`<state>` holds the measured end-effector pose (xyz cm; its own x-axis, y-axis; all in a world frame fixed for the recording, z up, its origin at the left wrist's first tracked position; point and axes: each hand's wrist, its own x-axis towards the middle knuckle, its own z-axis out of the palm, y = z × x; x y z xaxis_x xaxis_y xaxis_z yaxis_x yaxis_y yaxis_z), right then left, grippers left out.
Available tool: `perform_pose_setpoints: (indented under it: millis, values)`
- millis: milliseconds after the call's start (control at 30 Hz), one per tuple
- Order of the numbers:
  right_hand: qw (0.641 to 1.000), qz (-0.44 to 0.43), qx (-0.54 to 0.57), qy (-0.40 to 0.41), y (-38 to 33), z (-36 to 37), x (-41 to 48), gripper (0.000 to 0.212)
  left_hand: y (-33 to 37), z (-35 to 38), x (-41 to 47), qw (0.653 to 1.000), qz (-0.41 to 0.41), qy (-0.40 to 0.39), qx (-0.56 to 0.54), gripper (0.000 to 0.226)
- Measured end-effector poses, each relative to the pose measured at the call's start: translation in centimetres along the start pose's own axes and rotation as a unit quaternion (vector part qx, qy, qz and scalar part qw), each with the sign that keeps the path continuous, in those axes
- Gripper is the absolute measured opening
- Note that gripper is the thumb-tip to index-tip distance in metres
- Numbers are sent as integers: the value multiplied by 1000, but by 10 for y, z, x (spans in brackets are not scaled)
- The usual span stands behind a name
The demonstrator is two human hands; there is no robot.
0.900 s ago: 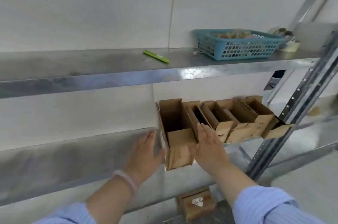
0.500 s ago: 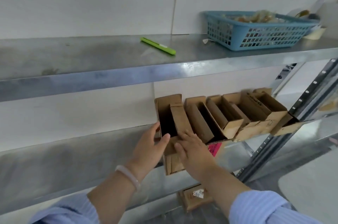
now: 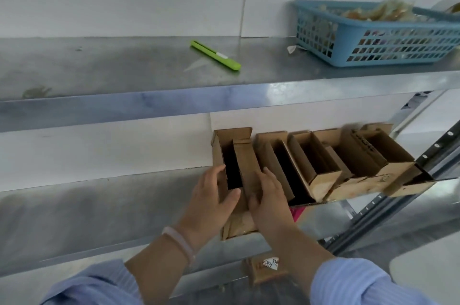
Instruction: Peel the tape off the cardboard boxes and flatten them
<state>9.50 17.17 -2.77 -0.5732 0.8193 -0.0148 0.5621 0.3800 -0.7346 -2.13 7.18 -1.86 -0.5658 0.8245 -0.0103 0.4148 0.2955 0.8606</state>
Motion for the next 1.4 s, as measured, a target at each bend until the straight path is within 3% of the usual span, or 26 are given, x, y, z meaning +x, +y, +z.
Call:
perform_pose_setpoints:
  millis: [67, 233, 367, 500, 600, 767, 933, 1233, 1400]
  values:
    - [999, 31, 31, -22, -2, -4, 6, 64, -2, 1, 3, 999, -20, 5, -28, 59]
    - [993, 49, 98, -49, -6, -11, 15, 61, 2, -7, 16, 986, -116, 46, -112, 69]
    - [980, 45, 183, -59, -3, -7, 17, 39, -1, -30, 26, 980, -167, 81, -78, 80]
    - [979, -3, 181, -96, -9, 0, 19, 39, -8, -47, 26, 981, -191, 39, -14, 118]
    - [977, -29, 173, -123, -15, 6, 25, 43, -6, -52, 24, 979, -192, 24, 56, 133]
    - [979, 13, 115, -166, -9, 11, 35, 47, -3, -52, 16, 959, -177, -27, 222, 123]
    - [952, 112, 94, -269, 7, 18, 42, 72, 1, -52, 13, 957, -168, -18, 237, 114]
    - [952, 60, 23, -299, 16, 23, 61, 73, 1, -53, 10, 958, -178, 5, 224, 94]
    - [942, -89, -172, -273, 15, 19, 86, 27, -1, -54, 10, 960, -180, 19, 213, 90]
